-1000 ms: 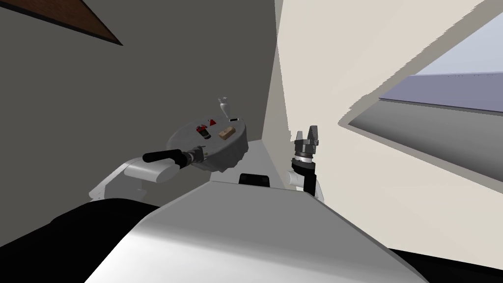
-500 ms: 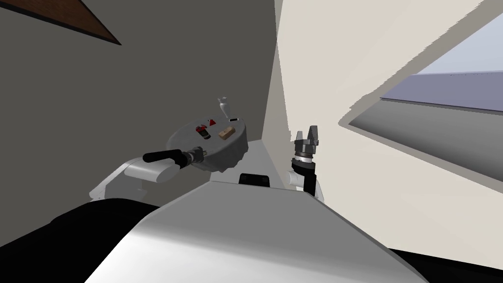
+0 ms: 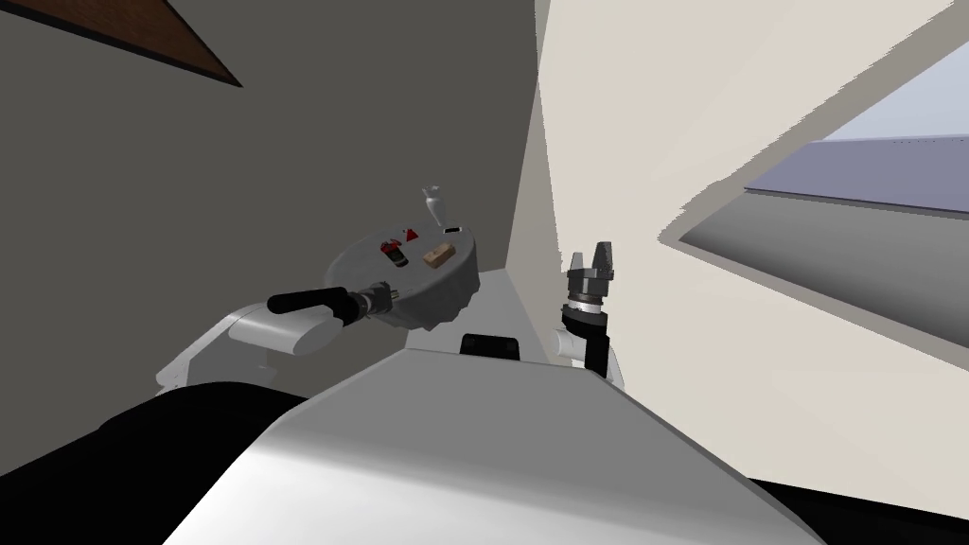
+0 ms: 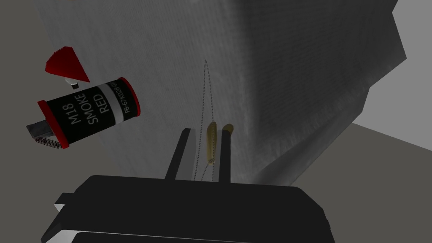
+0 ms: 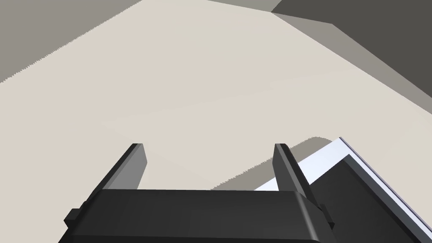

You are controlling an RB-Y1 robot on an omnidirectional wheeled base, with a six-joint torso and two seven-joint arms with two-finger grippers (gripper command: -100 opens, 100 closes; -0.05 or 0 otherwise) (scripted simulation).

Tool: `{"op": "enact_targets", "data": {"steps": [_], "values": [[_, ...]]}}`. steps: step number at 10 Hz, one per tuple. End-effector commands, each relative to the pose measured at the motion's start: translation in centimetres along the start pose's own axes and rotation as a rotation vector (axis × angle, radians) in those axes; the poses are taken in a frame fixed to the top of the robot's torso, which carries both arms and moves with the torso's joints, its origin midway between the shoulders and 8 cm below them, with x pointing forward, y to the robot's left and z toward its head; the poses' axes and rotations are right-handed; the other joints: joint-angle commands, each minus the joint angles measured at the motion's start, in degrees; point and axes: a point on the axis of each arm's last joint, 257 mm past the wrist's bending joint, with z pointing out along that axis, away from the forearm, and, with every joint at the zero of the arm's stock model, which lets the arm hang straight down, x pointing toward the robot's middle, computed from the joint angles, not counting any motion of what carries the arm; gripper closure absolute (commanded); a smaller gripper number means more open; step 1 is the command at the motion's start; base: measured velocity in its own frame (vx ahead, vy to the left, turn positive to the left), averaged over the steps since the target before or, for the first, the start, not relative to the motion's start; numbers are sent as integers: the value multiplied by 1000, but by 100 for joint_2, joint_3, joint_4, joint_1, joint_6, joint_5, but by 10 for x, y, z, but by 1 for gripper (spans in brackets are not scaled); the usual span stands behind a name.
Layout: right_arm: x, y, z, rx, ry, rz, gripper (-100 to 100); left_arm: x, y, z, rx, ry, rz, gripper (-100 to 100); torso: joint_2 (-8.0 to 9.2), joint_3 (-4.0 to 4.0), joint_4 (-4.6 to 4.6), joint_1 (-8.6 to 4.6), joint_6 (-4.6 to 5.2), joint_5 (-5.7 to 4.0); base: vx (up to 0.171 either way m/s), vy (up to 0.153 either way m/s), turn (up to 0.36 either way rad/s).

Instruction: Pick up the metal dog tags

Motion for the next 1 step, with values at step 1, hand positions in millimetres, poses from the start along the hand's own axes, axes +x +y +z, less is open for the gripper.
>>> {"op": "enact_targets", "data": {"steps": [1], "values": [[0,0,0,0,0,0,0,0,0,0,0,0,0,0,0,0,0,0,0,0,0,0,0]]}}
